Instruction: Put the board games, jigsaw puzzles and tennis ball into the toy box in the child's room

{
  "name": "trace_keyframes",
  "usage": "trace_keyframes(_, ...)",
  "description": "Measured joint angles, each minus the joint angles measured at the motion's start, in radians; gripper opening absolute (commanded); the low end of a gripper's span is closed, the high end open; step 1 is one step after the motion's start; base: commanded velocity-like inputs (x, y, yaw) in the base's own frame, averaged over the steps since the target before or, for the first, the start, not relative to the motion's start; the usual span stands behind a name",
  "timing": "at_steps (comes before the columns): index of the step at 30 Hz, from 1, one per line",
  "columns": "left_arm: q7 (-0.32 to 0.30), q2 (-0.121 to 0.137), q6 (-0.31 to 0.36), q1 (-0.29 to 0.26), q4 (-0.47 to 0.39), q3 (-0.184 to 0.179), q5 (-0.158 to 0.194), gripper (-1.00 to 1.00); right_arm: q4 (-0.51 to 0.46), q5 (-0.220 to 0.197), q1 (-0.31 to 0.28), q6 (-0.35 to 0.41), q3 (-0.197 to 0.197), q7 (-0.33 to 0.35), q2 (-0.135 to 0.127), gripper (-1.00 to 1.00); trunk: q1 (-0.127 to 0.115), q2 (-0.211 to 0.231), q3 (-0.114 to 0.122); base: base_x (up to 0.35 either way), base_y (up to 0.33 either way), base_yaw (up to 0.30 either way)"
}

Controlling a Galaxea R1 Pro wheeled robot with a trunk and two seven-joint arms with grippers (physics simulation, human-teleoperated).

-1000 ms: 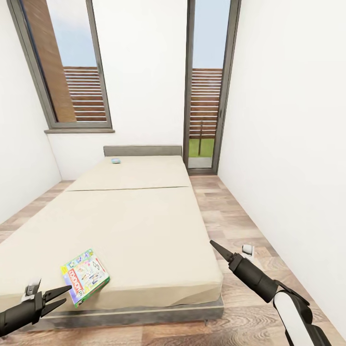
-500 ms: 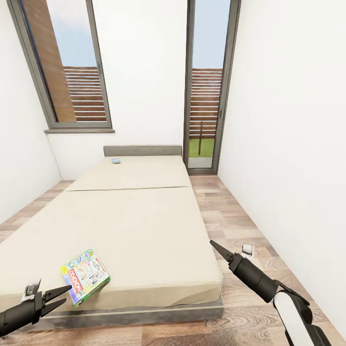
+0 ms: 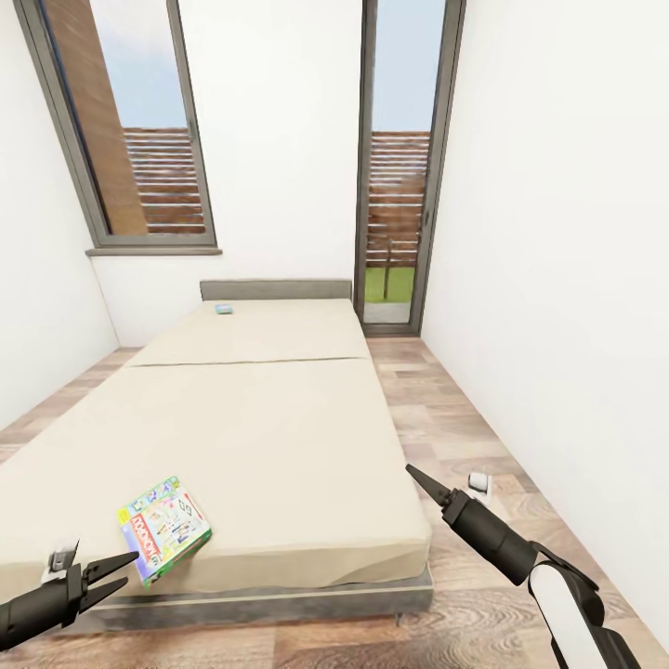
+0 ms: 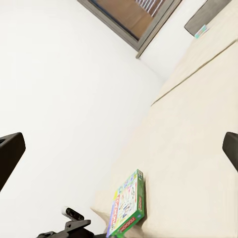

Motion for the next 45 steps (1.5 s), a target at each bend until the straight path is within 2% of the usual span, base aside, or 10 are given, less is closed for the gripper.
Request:
trace_keyframes(12, 0.0, 0.0, 0.0, 0.0, 0.0, 0.0, 0.0, 1.0, 0.0, 0.0, 0.0, 0.0, 0.0, 0.0, 0.0, 1.0, 0.046, -0.084, -0.038, 0.0, 0.0, 0.0)
trace_keyframes(29, 0.0, -0.001, -0.002, 0.0, 0.0, 0.0, 0.0, 1.0, 0.0, 0.0, 0.0, 0.0, 0.0, 0.001, 0.0, 1.0, 0.046, -0.084, -0.038, 0.003, 0.0, 0.0)
trace_keyframes(45, 0.0, -0.002, -0.005, 0.0, 0.0, 0.0, 0.0, 1.0, 0.0, 0.0, 0.0, 0.0, 0.0, 0.001, 0.001, 1.0, 0.046, -0.084, -0.038, 0.087, 0.0, 0.0)
